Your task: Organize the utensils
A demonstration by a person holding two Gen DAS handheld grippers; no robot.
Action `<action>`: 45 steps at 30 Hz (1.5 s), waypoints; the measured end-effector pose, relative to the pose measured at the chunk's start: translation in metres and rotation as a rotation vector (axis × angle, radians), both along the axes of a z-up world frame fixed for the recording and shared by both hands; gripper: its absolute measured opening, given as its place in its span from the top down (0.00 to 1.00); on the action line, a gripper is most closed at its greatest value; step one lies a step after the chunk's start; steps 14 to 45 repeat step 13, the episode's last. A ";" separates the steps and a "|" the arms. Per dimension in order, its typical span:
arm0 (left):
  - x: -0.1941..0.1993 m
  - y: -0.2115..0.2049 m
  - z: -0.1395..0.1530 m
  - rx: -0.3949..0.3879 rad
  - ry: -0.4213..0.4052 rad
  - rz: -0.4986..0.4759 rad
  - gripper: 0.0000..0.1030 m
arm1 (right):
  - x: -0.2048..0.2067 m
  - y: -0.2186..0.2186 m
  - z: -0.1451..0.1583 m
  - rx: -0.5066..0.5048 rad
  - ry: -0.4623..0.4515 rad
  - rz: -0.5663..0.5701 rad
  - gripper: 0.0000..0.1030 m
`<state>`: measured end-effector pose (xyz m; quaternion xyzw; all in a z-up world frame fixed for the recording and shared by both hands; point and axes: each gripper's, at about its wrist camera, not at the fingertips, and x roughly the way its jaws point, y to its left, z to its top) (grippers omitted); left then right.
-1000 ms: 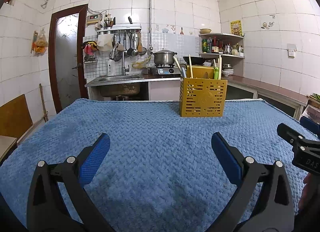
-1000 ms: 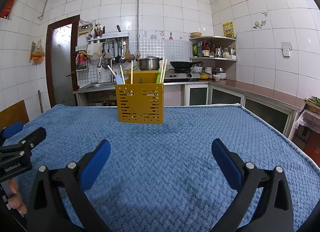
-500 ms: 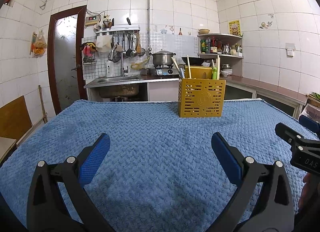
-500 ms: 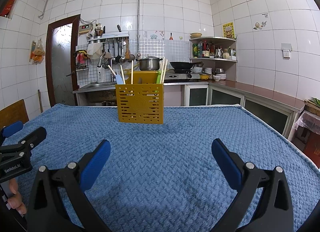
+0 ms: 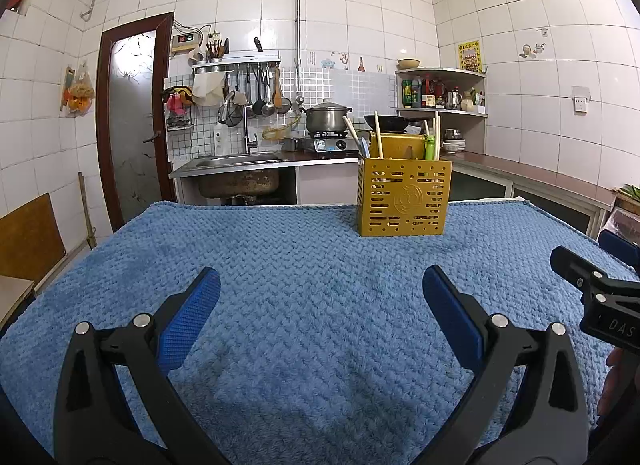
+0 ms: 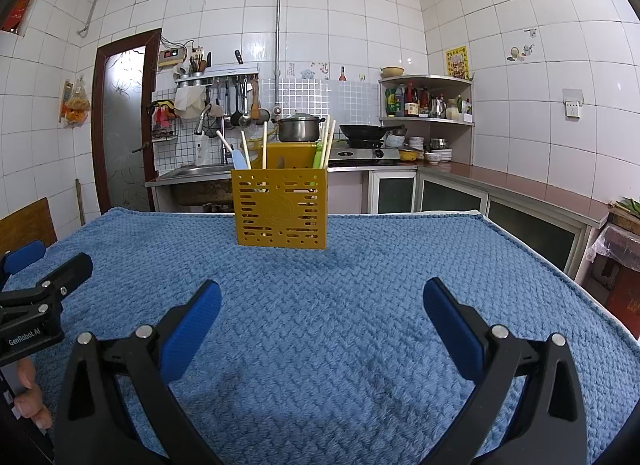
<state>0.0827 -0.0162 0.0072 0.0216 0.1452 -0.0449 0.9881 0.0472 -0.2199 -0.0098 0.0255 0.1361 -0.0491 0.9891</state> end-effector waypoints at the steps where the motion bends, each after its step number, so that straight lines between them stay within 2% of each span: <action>1: 0.000 0.000 0.000 0.000 0.000 0.001 0.05 | 0.000 0.000 0.000 0.000 0.000 0.000 0.04; 45: -0.003 -0.001 0.001 0.005 -0.008 0.002 0.05 | 0.000 -0.001 0.000 0.000 0.000 0.002 0.04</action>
